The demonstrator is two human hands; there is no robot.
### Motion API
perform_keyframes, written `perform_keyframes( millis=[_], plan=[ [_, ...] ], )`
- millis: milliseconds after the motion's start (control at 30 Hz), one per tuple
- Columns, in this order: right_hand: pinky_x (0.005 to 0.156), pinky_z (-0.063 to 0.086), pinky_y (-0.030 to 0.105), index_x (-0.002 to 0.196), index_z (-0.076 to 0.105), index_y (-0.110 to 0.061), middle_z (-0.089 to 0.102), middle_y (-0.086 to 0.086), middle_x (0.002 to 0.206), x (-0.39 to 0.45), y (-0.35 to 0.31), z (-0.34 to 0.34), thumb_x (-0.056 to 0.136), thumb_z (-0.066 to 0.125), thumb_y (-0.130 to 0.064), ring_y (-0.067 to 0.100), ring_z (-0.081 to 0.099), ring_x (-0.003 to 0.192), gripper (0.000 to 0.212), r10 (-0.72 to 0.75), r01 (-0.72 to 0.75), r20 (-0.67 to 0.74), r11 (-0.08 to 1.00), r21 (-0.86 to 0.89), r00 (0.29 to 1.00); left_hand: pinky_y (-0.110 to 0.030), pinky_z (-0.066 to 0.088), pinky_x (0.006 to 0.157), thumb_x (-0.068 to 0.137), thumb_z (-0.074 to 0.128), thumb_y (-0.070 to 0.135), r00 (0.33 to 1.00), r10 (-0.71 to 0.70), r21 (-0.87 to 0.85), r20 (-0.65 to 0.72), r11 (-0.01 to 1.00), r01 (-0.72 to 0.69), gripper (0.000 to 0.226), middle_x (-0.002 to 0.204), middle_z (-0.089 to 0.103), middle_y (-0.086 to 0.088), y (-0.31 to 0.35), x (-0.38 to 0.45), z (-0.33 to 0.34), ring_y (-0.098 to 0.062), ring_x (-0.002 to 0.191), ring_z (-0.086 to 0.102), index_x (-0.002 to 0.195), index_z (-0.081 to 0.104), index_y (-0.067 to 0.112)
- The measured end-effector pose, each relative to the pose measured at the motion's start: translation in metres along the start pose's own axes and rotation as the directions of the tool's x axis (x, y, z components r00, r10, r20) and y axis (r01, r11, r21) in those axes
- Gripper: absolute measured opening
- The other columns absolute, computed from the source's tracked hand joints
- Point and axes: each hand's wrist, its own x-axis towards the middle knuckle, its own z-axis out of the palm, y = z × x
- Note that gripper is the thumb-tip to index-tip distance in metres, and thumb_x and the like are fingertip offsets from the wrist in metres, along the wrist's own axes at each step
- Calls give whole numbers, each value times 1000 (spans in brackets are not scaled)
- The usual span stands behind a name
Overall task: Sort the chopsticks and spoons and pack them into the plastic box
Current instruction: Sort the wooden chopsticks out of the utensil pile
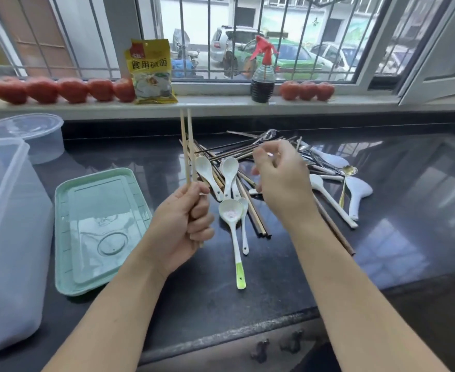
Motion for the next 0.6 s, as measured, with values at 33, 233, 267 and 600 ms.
perform_keyframes(
  millis=[33,233,267,600],
  plan=[
    [62,39,24,96,63,-22,67,-4,85,-17,21,-15,101,57,-28,11,57,68,10,-34,15,-92,980,-197,995,-19,24,36,109,41,29,999,20,-6,-49,1000,-21,25,61,29,4,-1,2,1,-6,42,24,99,59,15],
    [68,34,34,103,69,-13,58,11,102,-53,93,-79,97,61,-33,36,58,93,23,77,-185,-170,536,-824,982,-21,19,39,110,40,35,993,-66,35,-94,997,70,35,66,31,2,-9,5,12,-9,48,22,127,60,11],
    [67,35,35,101,69,-12,58,11,100,-51,95,-79,98,60,-35,36,58,92,25,86,-170,-146,488,-856,985,-20,20,39,110,39,36,993,-91,4,-78,996,92,39,68,32,1,-8,4,11,-9,50,23,131,59,9],
    [66,38,37,85,61,-6,54,18,83,-46,77,-75,89,55,-18,36,46,75,15,253,-279,-172,487,-828,952,-23,38,45,111,39,18,989,-54,-30,-138,998,50,23,72,49,-4,-2,0,8,-13,54,42,116,57,5]
  ],
)
